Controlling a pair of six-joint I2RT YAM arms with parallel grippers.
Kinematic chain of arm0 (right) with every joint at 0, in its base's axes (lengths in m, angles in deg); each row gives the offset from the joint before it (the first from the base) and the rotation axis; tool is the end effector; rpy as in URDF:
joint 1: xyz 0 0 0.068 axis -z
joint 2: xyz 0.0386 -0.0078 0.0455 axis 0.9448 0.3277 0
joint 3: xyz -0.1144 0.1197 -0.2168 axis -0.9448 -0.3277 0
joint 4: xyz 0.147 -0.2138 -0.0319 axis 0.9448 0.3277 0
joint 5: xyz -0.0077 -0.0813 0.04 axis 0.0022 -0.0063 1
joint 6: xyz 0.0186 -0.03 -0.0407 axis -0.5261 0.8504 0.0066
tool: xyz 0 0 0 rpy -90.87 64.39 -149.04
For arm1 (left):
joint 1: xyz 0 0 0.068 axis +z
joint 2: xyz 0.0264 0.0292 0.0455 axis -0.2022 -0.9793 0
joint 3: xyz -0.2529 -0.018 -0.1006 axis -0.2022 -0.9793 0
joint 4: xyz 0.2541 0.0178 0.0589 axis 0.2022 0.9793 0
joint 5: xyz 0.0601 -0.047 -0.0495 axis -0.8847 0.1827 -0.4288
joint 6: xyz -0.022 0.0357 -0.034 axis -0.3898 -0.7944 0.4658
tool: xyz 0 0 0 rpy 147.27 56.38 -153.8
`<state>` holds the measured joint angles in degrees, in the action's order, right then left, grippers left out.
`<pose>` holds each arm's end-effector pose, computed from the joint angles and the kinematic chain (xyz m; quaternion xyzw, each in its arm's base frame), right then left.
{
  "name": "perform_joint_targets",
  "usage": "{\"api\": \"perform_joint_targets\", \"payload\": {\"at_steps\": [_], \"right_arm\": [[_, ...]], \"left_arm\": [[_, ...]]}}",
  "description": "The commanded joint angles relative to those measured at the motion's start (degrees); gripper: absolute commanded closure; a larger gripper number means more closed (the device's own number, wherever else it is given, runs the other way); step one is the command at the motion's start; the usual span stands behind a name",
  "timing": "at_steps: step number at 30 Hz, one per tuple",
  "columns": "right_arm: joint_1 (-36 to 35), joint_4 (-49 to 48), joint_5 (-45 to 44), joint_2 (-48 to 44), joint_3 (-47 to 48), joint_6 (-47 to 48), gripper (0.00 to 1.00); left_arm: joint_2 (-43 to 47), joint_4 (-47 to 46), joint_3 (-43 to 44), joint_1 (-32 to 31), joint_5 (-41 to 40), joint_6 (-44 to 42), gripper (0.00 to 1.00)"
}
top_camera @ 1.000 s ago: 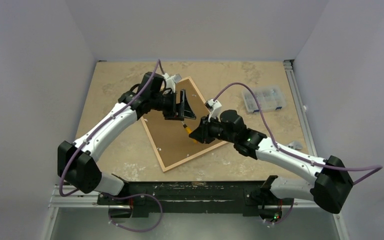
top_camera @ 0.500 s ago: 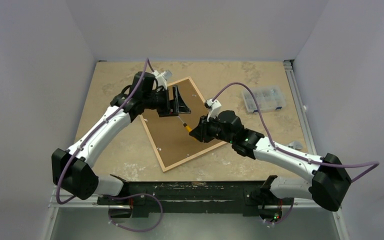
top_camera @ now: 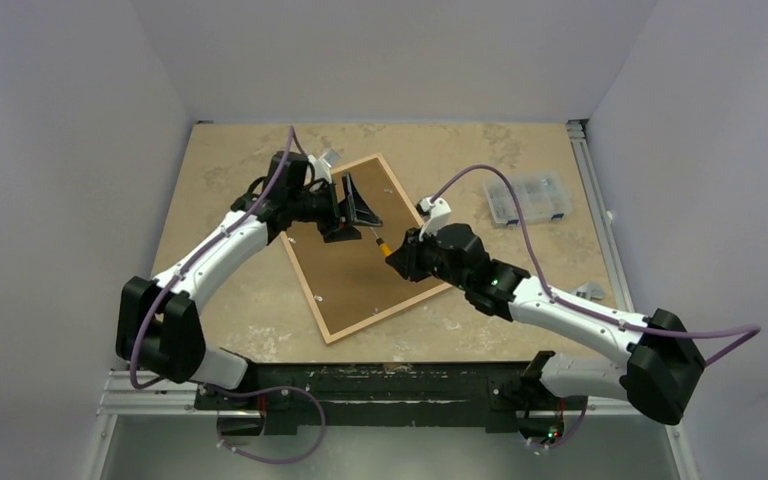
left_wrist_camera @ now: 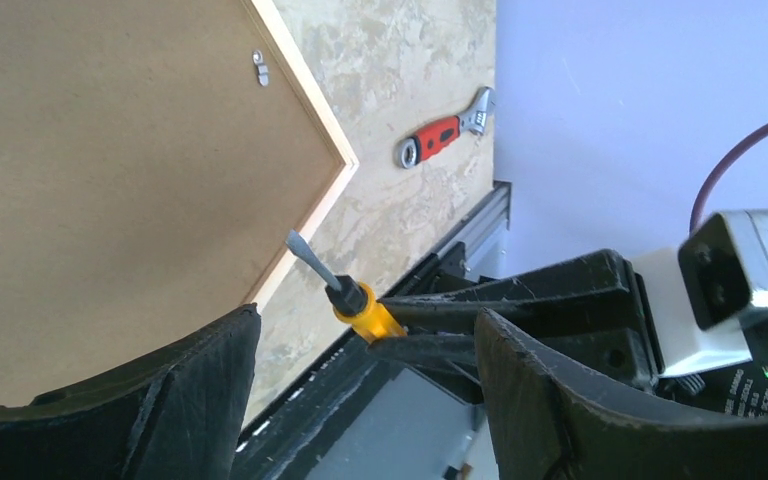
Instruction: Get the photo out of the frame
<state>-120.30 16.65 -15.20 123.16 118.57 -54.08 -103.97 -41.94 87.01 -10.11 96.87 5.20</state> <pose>0.1766 0.2037 0.2660 -0.1385 0.8154 0.3383 0.4489 0.2813 -0.1359 0.2942 -0.0477 0.8656 -0.4691 0.1684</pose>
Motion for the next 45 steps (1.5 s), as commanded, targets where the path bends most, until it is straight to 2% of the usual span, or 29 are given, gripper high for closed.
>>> {"api": "perform_joint_targets", "payload": {"at_steps": [1, 7, 11, 12, 15, 16, 17, 18, 22, 25, 28, 32, 37, 41, 45], "right_arm": [[-0.6, -3.2, -1.5, -0.3, 2.1, 1.6, 1.00], [-2.9, -4.2, -2.2, 1.8, 4.2, 2.2, 1.00], [-4.5, -3.9, -3.3, 3.0, 5.3, 2.8, 1.00], [-4.9, -3.9, -3.8, 3.2, 5.4, 3.1, 1.00], [-6.1, -2.3, -5.0, 3.9, 6.1, 3.7, 1.00], [-6.2, -1.4, -5.2, 4.1, 6.5, 3.7, 1.00], [-6.4, -0.4, -5.4, 4.3, 6.9, 3.6, 0.96], [-6.4, 0.5, -5.9, 4.4, 7.1, 3.4, 0.89], [-7.1, 2.1, -9.5, 3.9, 6.4, 1.5, 0.52], [-7.3, 0.6, -12.0, 2.0, 3.7, -1.0, 0.41], [-7.6, -5.4, -13.0, -0.9, -0.9, -4.2, 0.39], [-7.5, -20.0, -15.1, -4.7, -9.2, -10.2, 0.37], [-7.5, -28.8, -15.8, -2.9, -10.4, -12.2, 0.37], [-7.5, -32.8, -19.5, -0.8, -10.9, -12.6, 0.39], [-7.6, -33.2, -21.8, 1.6, -9.0, -12.9, 0.51]], "left_arm": [[-3.0, -9.5, -2.6, 0.5, 8.0, 6.7, 0.24], [-5.2, -15.0, -5.1, 0.5, 10.4, 11.2, 0.26], [-6.5, -18.0, -6.2, 0.5, 11.7, 13.1, 0.34], [-6.6, -18.9, -6.6, 0.5, 11.9, 13.5, 0.39], [-6.7, -20.5, -7.3, 0.6, 12.5, 14.5, 0.67], [-6.7, -20.7, -7.3, 0.6, 12.7, 14.5, 0.78], [-6.8, -20.9, -7.2, 0.7, 13.1, 14.6, 0.95], [-7.0, -21.1, -7.1, 0.7, 13.7, 14.8, 1.00], [-8.0, -28.2, -8.1, 1.1, 17.0, 19.1, 1.00], [-9.1, -34.7, -9.9, 1.6, 19.3, 24.0, 1.00], [-10.5, -43.0, -11.9, 1.9, 21.1, 30.9, 1.00], [-13.2, -56.3, -15.2, 1.9, 22.0, 39.6, 1.00], [-16.4, -68.9, -18.5, 1.9, 21.8, 48.9, 1.00], [-17.3, -72.4, -19.9, 1.9, 20.9, 51.6, 1.00], [-17.0, -72.2, -20.9, 1.9, 20.0, 51.4, 1.00]]}}
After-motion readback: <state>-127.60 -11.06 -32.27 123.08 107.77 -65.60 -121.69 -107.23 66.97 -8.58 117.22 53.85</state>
